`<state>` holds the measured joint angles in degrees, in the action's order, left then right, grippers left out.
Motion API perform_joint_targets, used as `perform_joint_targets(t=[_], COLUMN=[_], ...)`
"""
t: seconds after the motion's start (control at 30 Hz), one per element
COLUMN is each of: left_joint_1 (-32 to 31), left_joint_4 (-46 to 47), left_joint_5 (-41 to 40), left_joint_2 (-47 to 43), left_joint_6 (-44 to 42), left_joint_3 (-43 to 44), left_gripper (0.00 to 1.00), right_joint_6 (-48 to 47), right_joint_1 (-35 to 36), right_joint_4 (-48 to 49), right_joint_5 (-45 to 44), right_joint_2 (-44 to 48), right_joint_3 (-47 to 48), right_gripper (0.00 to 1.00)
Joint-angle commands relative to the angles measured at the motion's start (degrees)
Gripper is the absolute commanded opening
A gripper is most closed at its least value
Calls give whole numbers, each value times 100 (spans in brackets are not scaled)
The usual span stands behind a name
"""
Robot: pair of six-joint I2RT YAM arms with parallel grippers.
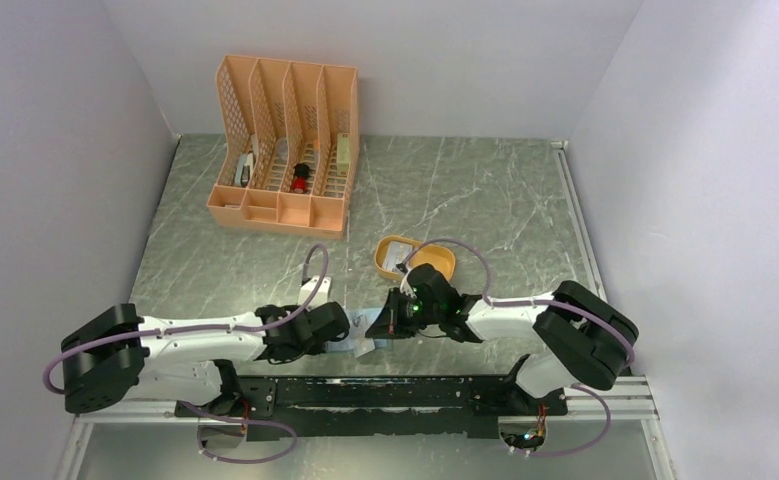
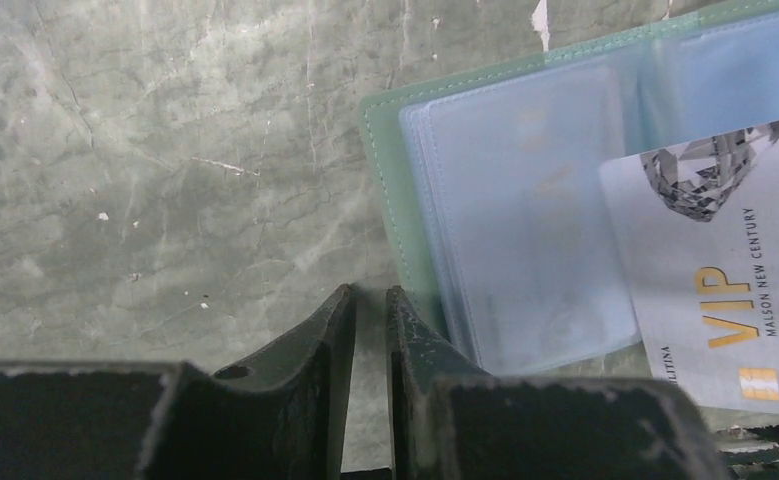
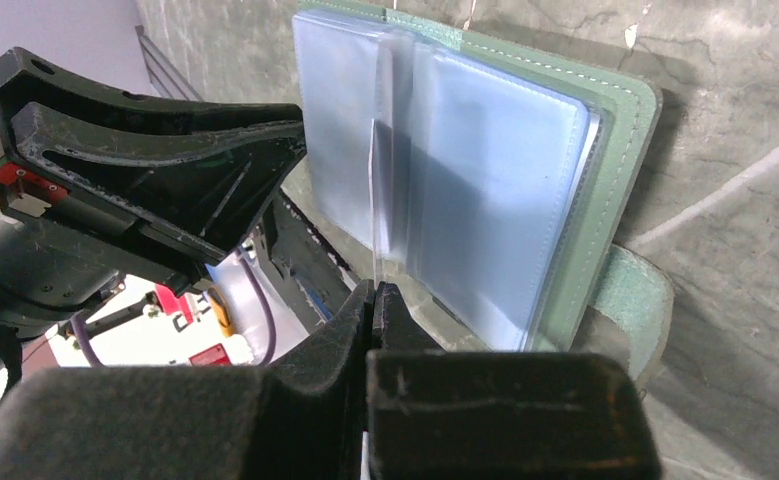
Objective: Put the credit cards into the card holder
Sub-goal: Insert the credit card into the card holder.
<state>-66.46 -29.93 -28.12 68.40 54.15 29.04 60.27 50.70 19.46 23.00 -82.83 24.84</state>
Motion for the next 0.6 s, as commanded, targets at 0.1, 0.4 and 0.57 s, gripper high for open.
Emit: perform_joint_targets(t=[0.1, 0.4, 0.57], left_joint_1=[34, 36, 44], left_joint_4=[381, 461, 350], left_joint_5=[233, 269, 185], left_joint_2=[347, 450, 485], left_joint_6=[-152, -225, -223], left_joint_3=[23, 47, 91], left_gripper=[21, 20, 20], right_joint_6=[124, 63, -254], right_joint_1=[10, 6, 6], right_joint_4=[573, 615, 134], right_joint_5=[77, -116, -444], right_joint_2=[-204, -310, -323], right_joint_3=[-80, -30, 46], right_gripper=[0, 0, 0])
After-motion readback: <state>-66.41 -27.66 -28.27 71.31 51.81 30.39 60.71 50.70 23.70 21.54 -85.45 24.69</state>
